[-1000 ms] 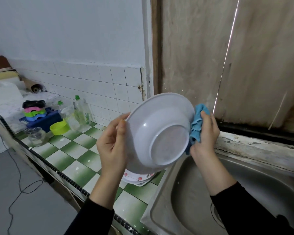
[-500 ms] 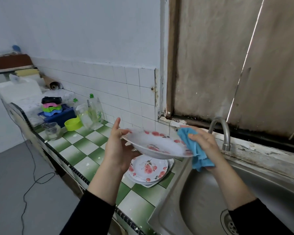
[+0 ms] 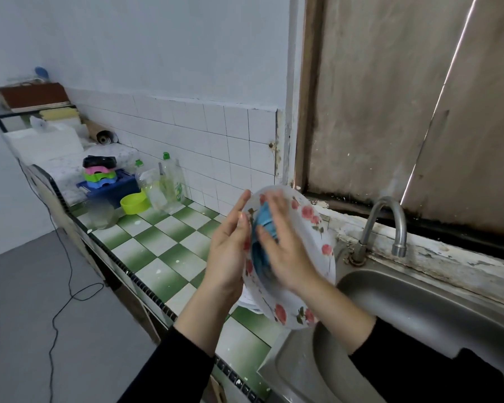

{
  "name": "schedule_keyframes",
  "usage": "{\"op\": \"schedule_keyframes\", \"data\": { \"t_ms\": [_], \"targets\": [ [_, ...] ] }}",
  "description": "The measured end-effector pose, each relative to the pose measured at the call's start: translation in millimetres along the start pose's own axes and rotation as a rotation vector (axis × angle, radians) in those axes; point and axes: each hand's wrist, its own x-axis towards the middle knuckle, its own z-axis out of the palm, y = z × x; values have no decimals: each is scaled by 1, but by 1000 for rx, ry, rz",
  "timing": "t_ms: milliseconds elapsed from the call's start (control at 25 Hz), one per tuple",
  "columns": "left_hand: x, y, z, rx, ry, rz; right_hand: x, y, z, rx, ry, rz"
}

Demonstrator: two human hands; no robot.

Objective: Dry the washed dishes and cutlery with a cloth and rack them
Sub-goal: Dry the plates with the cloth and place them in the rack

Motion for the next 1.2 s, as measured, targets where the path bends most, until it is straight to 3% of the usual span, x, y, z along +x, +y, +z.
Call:
{"op": "schedule_keyframes", "data": {
  "t_ms": [80, 160, 240, 280, 360, 440, 560, 640, 680, 760, 840, 920, 1000, 1120, 1200],
  "targets": [
    [4, 6, -13, -60, 44, 10, -19, 1, 6, -88, -255, -191],
    [4, 15, -28, -85, 64, 1, -30, 20, -5, -372, -384, -358],
    [2, 20, -38, -74, 72, -2, -25, 47, -24, -659, -278, -404],
    [0, 21, -39, -70, 59, -5, -19, 55, -32, -695, -182, -334],
    [-3, 16, -36, -54, 13, -23, -5, 55, -37, -573, 5, -171],
    [-6, 8, -26, -32, -16, -32, 1, 35, -19, -410, 99, -143],
    [-7, 2, -22, -67, 10, -15, -15, 14, 12, -297, -125, -268],
    [-6, 6, -32, -126, 48, -19, -34, 24, 14, -452, -327, -383],
    [-7, 9, -37, -134, 68, -22, -39, 35, 6, -581, -329, -431],
    [-11, 8, -45, -125, 109, -29, -42, 63, -15, -803, -151, -443],
    [-16, 4, -42, -103, 107, -35, -34, 76, -31, -853, 29, -246],
    [-20, -3, -31, -76, 77, -30, -18, 66, -29, -716, 149, -133],
    [-21, -9, -22, -54, 48, -27, -9, 38, -9, -548, 202, -176],
    [-17, -2, -28, -102, 42, -1, -30, 16, 17, -419, -185, -357],
    [-17, 9, -43, -135, 73, 19, -47, 30, 11, -558, -390, -470]
  ]
}}
